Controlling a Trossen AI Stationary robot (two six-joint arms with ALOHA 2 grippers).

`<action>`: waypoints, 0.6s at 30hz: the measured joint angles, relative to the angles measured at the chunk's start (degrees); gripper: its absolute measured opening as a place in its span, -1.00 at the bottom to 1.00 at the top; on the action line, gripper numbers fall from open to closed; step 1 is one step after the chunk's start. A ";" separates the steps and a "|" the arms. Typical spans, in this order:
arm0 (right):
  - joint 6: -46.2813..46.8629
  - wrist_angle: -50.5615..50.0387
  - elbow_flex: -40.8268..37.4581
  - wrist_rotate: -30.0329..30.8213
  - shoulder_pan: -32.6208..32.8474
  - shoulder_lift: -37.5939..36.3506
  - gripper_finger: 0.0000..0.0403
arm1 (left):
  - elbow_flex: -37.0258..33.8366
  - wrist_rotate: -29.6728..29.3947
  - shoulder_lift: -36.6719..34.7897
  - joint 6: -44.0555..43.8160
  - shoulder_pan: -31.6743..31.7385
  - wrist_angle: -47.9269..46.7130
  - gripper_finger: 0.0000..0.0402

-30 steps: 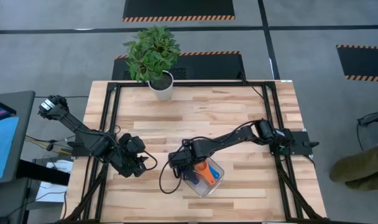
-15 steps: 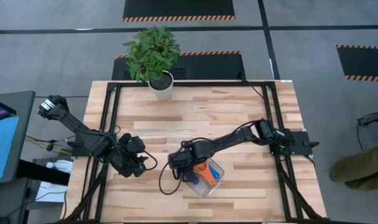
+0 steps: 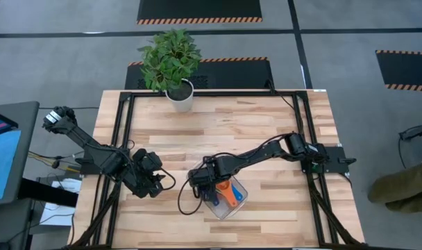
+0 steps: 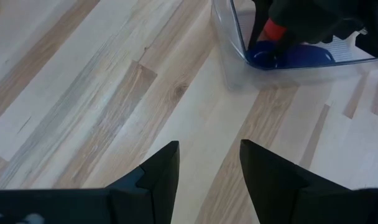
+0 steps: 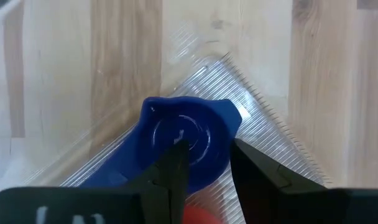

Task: Nest measuring cups in basket
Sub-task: Stack the dark blue measuring cup on top of the orange measuring cup

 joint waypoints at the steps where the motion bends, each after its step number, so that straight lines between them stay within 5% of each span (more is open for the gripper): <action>1: 0.00 -0.02 0.00 0.00 0.00 0.00 -0.29 | -0.02 0.00 0.00 0.00 0.02 0.00 -0.22; 18: 2.98 -3.67 0.99 -0.18 0.07 -1.26 -0.31 | -0.02 0.00 0.00 0.00 0.02 0.00 -0.22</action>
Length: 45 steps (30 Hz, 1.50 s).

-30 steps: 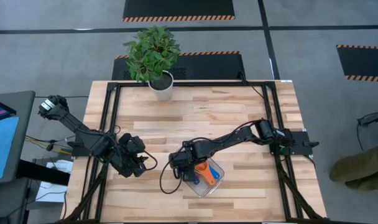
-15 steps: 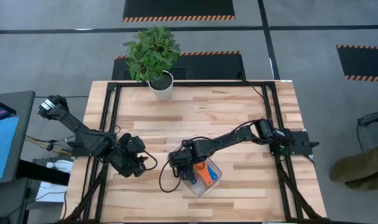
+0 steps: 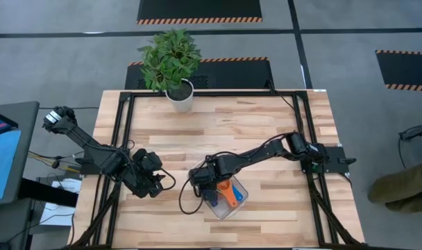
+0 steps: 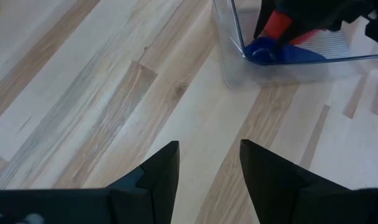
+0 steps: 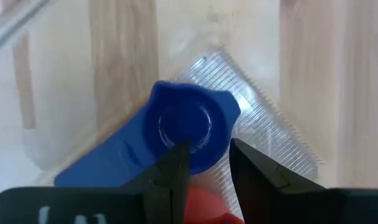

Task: Nest measuring cups in basket
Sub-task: Stack the dark blue measuring cup on top of the orange measuring cup

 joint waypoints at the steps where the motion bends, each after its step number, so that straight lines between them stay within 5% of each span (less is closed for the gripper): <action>1: 0.04 -0.19 -0.02 0.04 0.00 -0.12 -0.31 | 0.00 0.00 0.00 0.00 0.00 0.00 -0.22; 19: 0.30 1.65 -1.08 2.53 -0.53 0.25 -0.31 | 0.01 -0.20 0.00 0.02 0.00 -0.02 -0.22; 45: 0.04 2.51 -1.21 -1.75 -0.28 0.56 -0.38 | 0.02 -0.20 0.00 -0.06 -0.02 0.00 -0.22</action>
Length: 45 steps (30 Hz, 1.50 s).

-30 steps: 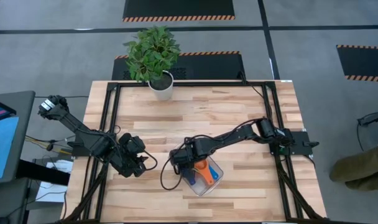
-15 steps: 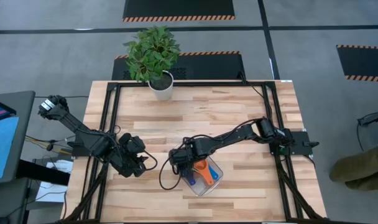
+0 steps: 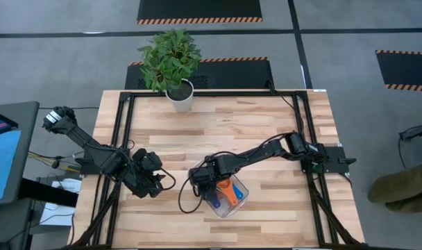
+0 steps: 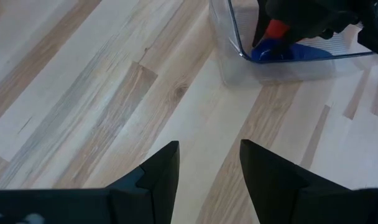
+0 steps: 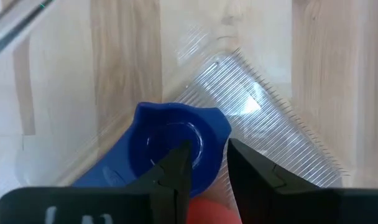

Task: Nest measuring cups in basket
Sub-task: Stack the dark blue measuring cup on top of the orange measuring cup

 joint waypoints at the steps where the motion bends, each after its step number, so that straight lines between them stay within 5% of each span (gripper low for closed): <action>1: 0.00 -0.02 0.00 0.00 0.00 0.00 -0.38 | -0.02 0.00 0.00 0.00 0.00 0.00 -0.22; 22: 1.53 -1.66 0.09 -1.10 0.02 -0.13 -0.41 | -0.02 0.00 0.00 0.02 0.02 0.00 -0.22; 39: 1.48 -1.64 0.09 -1.57 0.06 -0.13 -0.96 | 0.00 0.00 0.00 0.10 0.02 0.00 -0.22; 45: 1.46 -1.30 0.09 -1.53 0.07 -0.13 -0.79 | -0.02 0.00 0.00 0.10 0.01 0.00 -0.22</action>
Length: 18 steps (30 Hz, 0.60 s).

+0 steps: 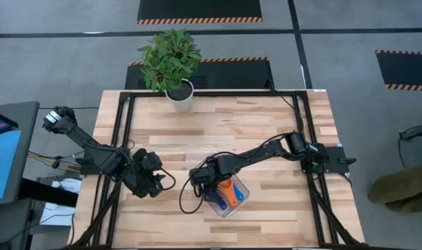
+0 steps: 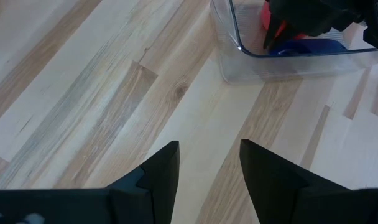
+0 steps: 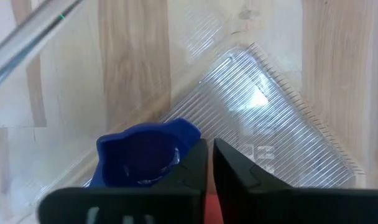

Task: Nest measuring cups in basket
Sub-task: Stack the dark blue measuring cup on top of the orange measuring cup

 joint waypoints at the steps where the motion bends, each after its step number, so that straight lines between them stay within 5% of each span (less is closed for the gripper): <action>1: -0.04 -0.05 0.00 0.02 -0.01 0.00 -0.74 | 0.00 0.00 0.00 0.00 0.00 0.00 -0.22; 13: -3.61 -0.61 0.00 -0.16 -1.69 0.00 -0.23 | 0.00 0.02 0.00 0.01 0.01 0.01 -0.22; 18: -8.60 -0.57 0.04 -4.72 -1.54 -0.11 0.00 | 0.00 0.00 0.00 0.01 0.01 0.00 -0.22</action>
